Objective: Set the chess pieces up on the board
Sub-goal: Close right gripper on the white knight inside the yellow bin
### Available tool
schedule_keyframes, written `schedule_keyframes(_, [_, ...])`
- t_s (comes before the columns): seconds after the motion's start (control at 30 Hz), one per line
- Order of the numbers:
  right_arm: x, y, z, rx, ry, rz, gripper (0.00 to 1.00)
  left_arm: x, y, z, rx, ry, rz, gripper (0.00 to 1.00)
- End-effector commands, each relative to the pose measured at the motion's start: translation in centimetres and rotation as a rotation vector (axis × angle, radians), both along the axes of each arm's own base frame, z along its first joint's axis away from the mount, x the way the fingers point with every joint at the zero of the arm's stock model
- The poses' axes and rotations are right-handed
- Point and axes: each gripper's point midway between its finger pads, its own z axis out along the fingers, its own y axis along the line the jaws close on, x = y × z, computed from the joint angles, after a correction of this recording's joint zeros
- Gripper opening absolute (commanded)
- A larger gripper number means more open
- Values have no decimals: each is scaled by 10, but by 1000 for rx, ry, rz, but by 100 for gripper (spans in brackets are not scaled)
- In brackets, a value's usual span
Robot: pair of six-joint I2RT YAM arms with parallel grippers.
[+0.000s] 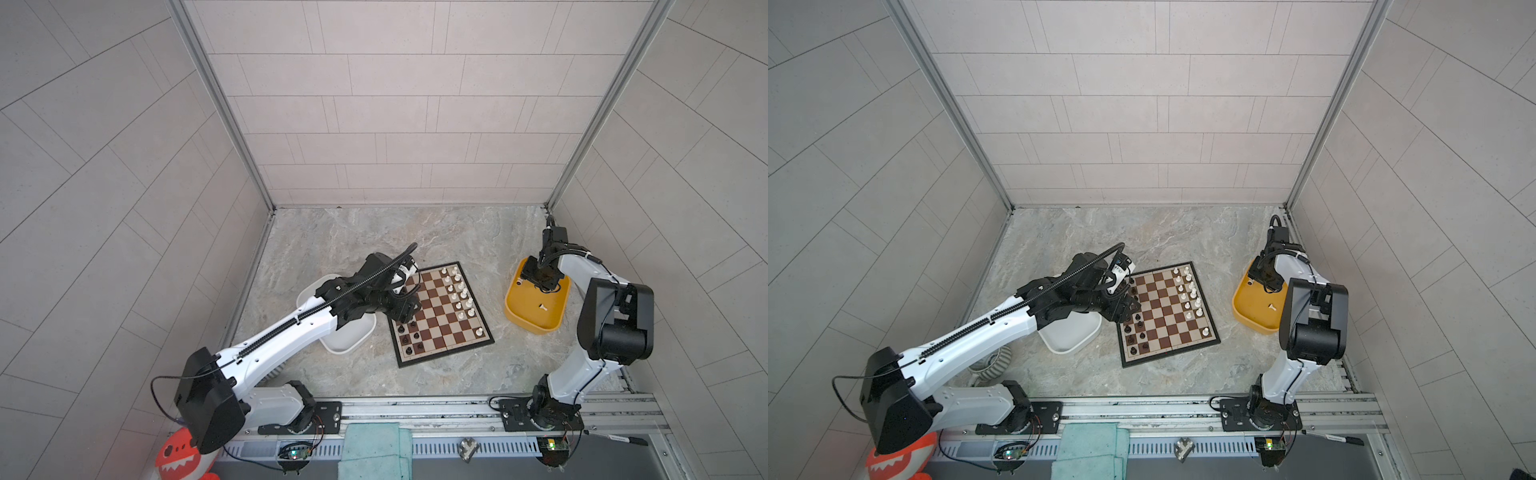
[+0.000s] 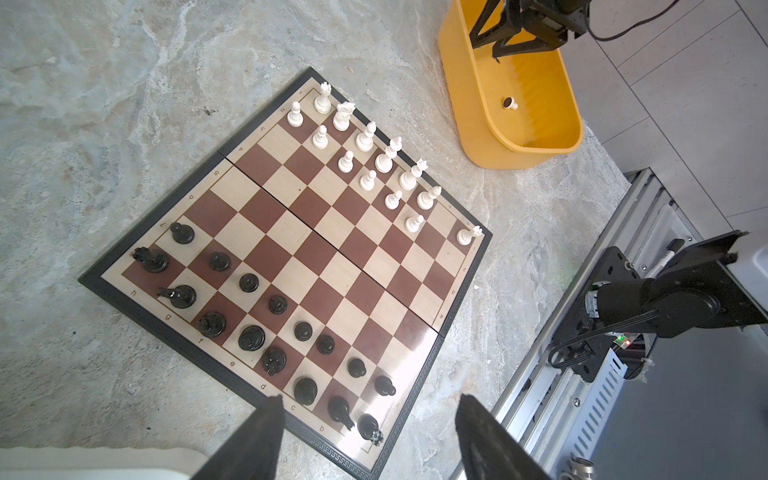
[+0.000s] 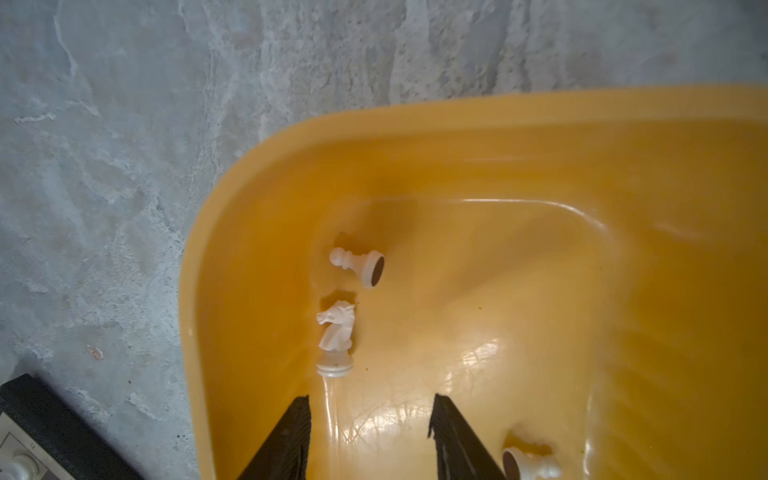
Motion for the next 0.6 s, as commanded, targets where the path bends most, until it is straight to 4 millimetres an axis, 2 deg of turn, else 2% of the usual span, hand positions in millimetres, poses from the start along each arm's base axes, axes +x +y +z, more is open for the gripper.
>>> schedule_keyframes(0.0, [6,10,-14,37,36,47,47,1,1,1,-6,-10,1,72])
schedule_keyframes(0.3, [7,9,-33,22,112,85,38,2,1,3,-8,-14,-1,72])
schedule_keyframes(0.57, [1,15,-37,-10,156,133,32,3,2,3,-3,-18,9,72])
